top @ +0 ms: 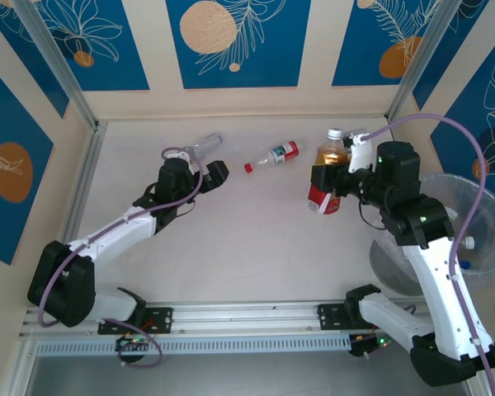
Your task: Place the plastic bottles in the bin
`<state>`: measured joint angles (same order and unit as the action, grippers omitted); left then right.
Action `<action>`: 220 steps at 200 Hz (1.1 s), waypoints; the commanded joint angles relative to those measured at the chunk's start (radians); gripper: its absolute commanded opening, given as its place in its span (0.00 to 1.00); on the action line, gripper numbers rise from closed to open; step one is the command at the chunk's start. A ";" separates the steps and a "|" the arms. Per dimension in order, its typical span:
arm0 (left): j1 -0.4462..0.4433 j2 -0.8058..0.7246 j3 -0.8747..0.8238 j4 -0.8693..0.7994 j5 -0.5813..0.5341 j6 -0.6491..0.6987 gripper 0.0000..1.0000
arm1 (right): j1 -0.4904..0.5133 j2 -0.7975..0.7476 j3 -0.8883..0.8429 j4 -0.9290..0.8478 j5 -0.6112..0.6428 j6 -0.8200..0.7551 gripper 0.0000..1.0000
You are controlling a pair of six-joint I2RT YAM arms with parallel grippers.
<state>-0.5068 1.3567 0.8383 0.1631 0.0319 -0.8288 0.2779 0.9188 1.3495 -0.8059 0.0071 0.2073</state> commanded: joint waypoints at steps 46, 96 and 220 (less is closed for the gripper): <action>0.002 0.039 0.021 0.038 0.031 -0.006 0.99 | -0.142 -0.045 0.207 -0.239 0.194 -0.078 0.50; 0.007 0.076 0.026 0.053 0.054 -0.017 1.00 | -0.230 -0.120 0.160 -0.230 0.574 -0.119 0.52; 0.046 0.233 0.137 0.076 0.215 -0.044 0.99 | -0.434 -0.241 -0.112 0.275 1.036 -0.346 0.50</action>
<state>-0.4816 1.5555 0.9249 0.2066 0.1688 -0.8631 -0.0578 0.6815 1.2583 -0.6418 0.9901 -0.1238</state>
